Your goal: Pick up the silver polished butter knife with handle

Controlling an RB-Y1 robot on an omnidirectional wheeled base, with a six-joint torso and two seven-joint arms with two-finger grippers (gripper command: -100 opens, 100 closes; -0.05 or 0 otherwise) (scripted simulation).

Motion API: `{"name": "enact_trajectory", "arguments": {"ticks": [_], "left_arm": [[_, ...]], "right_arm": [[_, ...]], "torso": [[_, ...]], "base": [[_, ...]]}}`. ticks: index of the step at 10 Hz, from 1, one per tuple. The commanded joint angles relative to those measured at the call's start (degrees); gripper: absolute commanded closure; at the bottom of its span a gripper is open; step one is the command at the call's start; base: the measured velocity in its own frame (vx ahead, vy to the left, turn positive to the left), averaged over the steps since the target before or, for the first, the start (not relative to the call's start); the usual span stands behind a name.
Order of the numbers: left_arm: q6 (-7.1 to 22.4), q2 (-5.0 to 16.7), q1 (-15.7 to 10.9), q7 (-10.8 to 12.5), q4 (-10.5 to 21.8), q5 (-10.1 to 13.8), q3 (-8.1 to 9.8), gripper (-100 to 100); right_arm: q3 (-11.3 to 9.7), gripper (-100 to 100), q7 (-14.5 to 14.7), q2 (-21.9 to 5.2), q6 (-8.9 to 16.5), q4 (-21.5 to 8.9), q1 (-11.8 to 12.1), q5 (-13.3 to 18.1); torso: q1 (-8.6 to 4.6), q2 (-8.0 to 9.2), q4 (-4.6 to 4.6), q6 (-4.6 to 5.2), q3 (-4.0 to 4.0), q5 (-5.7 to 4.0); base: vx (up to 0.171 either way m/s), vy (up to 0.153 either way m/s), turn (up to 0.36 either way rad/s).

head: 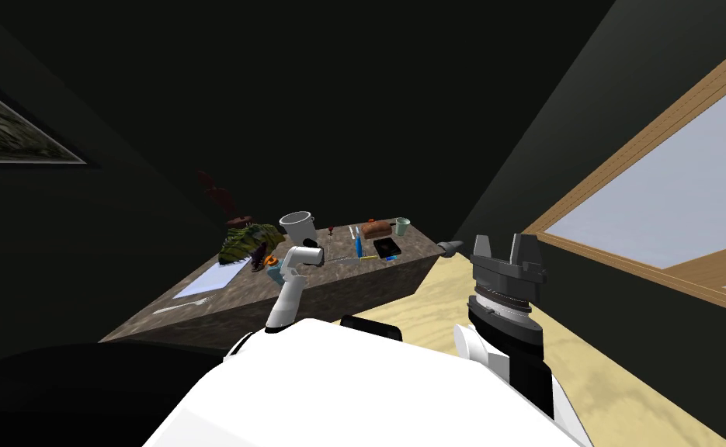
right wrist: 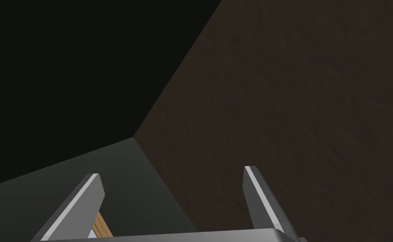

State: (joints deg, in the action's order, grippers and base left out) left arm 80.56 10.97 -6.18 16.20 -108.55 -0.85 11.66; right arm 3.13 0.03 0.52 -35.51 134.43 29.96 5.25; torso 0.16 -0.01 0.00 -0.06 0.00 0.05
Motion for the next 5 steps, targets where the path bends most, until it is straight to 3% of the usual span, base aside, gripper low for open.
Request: {"name": "enact_trajectory", "arguments": {"ticks": [1,2,4,5], "left_arm": [[0.00,0.00,0.00,0.00,0.00,0.00,0.00,0],[-1.76,-0.12,-0.06,-0.11,1.69,-0.09,-0.01,-100],[-3.51,-0.25,-0.12,-0.21,3.41,-0.17,-0.03,-100],[-2.87,-0.21,-0.10,-0.16,2.87,-0.15,-0.02,-100]], "right_arm": [[0.00,0,0.00,0.00,0.00,0.00,0.00,0.00],[0.00,0,0.00,0.00,0.00,0.00,0.00,0.00],[0.00,0,0.00,0.00,0.00,0.00,0.00,0.00],[0.00,0,0.00,0.00,0.00,0.00,0.00,0.00]], "torso": [[0.00,0.00,0.00,0.00,0.00,0.00],[-0.11,-0.05,-0.01,0.00,-0.03,-0.03],[-0.18,-0.10,-0.03,0.00,-0.06,-0.04],[-0.19,-0.11,-0.03,0.00,-0.07,-0.05]], "base": [[0.000,0.000,0.000],[0.000,0.000,0.000],[0.005,-0.007,0.019],[0.000,0.000,0.000]]}}
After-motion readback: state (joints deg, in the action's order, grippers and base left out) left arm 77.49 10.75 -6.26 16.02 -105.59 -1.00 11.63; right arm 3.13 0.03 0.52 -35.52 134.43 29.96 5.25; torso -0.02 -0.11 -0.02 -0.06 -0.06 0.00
